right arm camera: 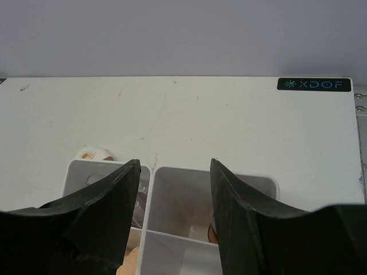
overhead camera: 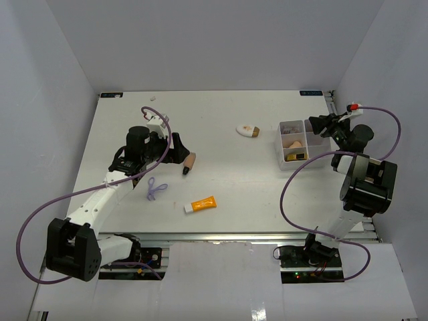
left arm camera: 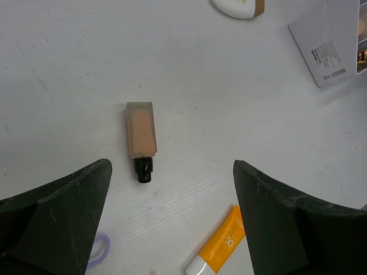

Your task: Organize the makeup

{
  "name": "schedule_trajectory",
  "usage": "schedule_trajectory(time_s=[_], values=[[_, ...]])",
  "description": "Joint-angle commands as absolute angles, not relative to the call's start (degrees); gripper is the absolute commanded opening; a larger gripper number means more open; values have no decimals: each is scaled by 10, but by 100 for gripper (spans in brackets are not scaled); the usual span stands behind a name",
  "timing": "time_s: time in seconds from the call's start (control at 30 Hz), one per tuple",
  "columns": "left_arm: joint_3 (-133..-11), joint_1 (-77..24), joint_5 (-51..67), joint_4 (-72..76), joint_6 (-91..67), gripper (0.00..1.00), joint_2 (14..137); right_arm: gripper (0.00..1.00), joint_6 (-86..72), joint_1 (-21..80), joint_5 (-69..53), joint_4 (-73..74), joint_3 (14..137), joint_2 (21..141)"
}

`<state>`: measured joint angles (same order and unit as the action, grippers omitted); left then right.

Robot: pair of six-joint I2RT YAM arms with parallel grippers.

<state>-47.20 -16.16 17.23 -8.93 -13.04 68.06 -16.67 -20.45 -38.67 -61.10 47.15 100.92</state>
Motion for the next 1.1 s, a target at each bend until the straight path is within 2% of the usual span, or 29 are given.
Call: schedule_trajectory(time_s=[0.0,0.17,0.27,0.43,0.53,0.6,0.87,1.07], values=[[-466,-157,185,-81,-125,98,678,59,-150,-203,-377,-640,468,1003],[-465,-157,195,-82,-124,98,685,59,-141,-203,-398,-621,458,962],[-470,-157,209,-88,-124,98,704,59,-118,-203,-442,-548,469,912],[-475,-157,219,-89,-133,98,738,58,-25,-189,-548,-237,523,834],[-486,-159,223,-96,-144,95,788,59,100,-146,-569,-38,537,779],[-506,-164,215,-110,-146,92,828,61,155,-111,-567,42,527,740],[-584,-216,105,-147,-141,91,940,72,180,-87,-632,65,443,615],[-627,-228,33,-162,-141,89,997,74,194,-87,-662,65,417,578]])
